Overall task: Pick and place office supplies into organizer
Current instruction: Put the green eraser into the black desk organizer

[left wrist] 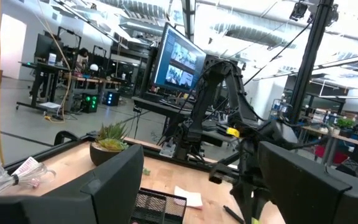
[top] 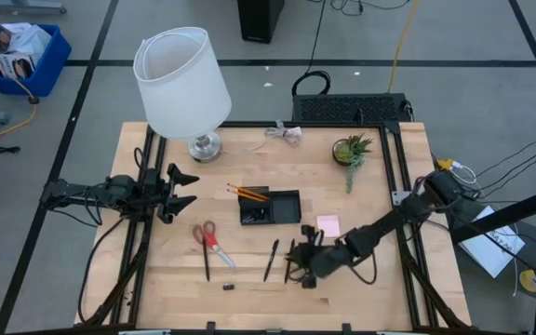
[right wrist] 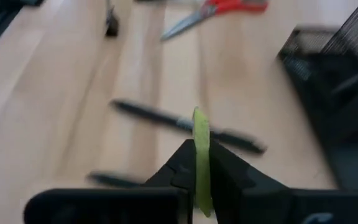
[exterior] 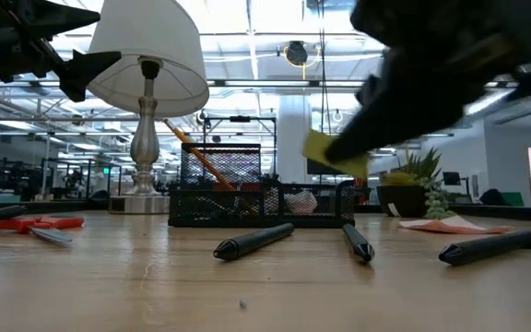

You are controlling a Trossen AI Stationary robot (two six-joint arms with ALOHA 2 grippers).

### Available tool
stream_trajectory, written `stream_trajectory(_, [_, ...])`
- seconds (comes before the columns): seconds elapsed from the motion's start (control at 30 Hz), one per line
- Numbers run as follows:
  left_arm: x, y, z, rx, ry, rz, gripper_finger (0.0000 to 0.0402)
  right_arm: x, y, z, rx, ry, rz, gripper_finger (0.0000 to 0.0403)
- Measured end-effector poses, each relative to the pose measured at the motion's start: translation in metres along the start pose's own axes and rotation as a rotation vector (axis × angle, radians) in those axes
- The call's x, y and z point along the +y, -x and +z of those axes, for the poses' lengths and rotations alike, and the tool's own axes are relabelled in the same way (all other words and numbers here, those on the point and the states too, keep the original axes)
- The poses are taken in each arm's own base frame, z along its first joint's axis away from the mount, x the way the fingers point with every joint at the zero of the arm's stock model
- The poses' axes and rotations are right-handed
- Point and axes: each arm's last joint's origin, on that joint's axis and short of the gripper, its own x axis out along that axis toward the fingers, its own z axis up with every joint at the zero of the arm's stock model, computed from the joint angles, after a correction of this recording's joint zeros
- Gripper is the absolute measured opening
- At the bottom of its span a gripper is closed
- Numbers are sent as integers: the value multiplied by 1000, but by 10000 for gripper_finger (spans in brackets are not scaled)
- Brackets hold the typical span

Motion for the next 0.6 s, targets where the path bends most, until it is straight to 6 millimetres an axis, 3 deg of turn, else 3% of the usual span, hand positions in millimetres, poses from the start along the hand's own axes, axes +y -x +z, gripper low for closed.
stream_trajectory(0.43, [0,0,0,0,0,0,319,-56,-18,46,-298,125,-86,22])
stream_trajectory(0.6, [0,0,0,0,0,0,319,-79,-22,53,-339,121,-149,21])
